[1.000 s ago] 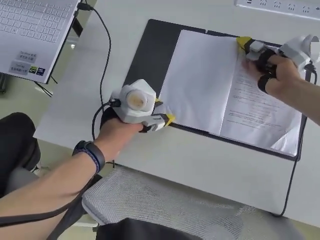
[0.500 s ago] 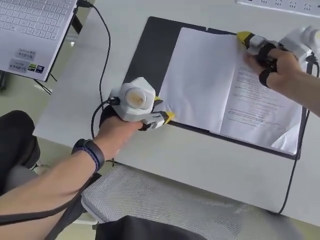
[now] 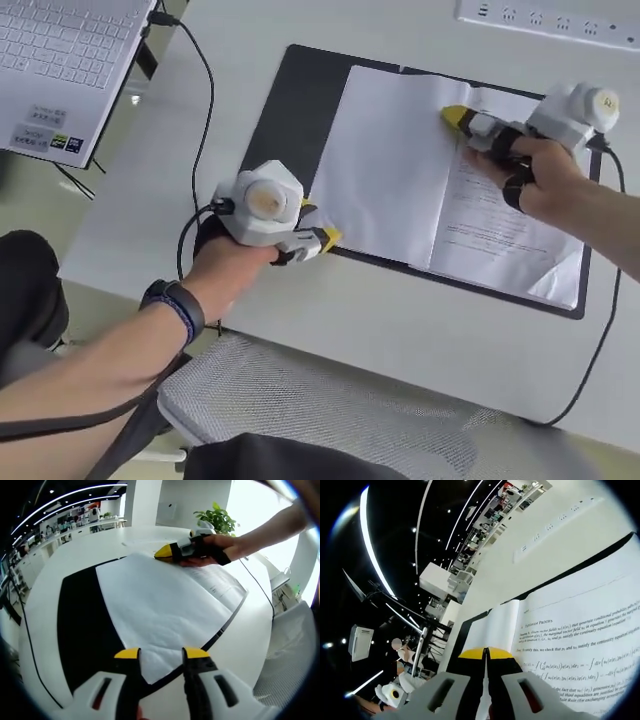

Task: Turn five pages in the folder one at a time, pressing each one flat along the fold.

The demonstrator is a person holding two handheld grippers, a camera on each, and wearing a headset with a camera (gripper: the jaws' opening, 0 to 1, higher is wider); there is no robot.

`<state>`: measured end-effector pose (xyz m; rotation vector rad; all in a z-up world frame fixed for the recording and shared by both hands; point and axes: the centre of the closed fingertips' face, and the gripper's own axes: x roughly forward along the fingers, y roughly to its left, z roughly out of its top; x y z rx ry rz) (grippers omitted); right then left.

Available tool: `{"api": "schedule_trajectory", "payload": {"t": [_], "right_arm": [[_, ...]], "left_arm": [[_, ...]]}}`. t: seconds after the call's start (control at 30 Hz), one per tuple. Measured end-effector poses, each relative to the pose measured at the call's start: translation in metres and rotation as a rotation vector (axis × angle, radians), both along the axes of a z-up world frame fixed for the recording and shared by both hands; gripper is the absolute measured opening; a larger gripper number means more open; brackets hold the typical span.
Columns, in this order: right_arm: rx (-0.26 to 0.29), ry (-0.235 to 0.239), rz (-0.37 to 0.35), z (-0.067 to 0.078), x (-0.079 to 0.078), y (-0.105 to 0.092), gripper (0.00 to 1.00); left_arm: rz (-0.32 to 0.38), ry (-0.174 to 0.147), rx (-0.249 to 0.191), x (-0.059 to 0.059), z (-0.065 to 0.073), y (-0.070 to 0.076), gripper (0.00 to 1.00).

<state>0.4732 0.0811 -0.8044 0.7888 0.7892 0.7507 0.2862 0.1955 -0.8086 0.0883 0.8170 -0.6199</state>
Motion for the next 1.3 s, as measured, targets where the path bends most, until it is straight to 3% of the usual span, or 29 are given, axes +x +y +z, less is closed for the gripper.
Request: {"api": "schedule_trajectory", "payload": {"t": [0.17, 0.37, 0.43, 0.63, 1.03, 1.3], "right_arm": [[-0.002, -0.01, 0.021, 0.002, -0.022, -0.002, 0.0], [0.001, -0.024, 0.059, 0.016, -0.067, 0.006, 0.0], [0.012, -0.016, 0.058, 0.011, -0.067, 0.002, 0.0], [-0.005, -0.031, 0.137, 0.022, -0.12, 0.012, 0.0], [-0.025, -0.031, 0.253, 0.016, -0.177, 0.013, 0.0], [-0.016, -0.012, 0.262, 0.013, -0.203, 0.011, 0.0]], "left_arm": [[0.003, -0.002, -0.002, 0.001, 0.0, 0.001, 0.3], [0.004, -0.007, -0.004, 0.0, 0.001, 0.0, 0.3], [0.004, -0.006, -0.006, 0.0, 0.001, 0.0, 0.3], [0.0, -0.006, -0.007, -0.001, 0.001, -0.002, 0.31], [0.005, -0.008, -0.013, 0.0, 0.0, -0.001, 0.31], [0.005, -0.012, -0.016, 0.0, 0.0, -0.001, 0.32]]}}
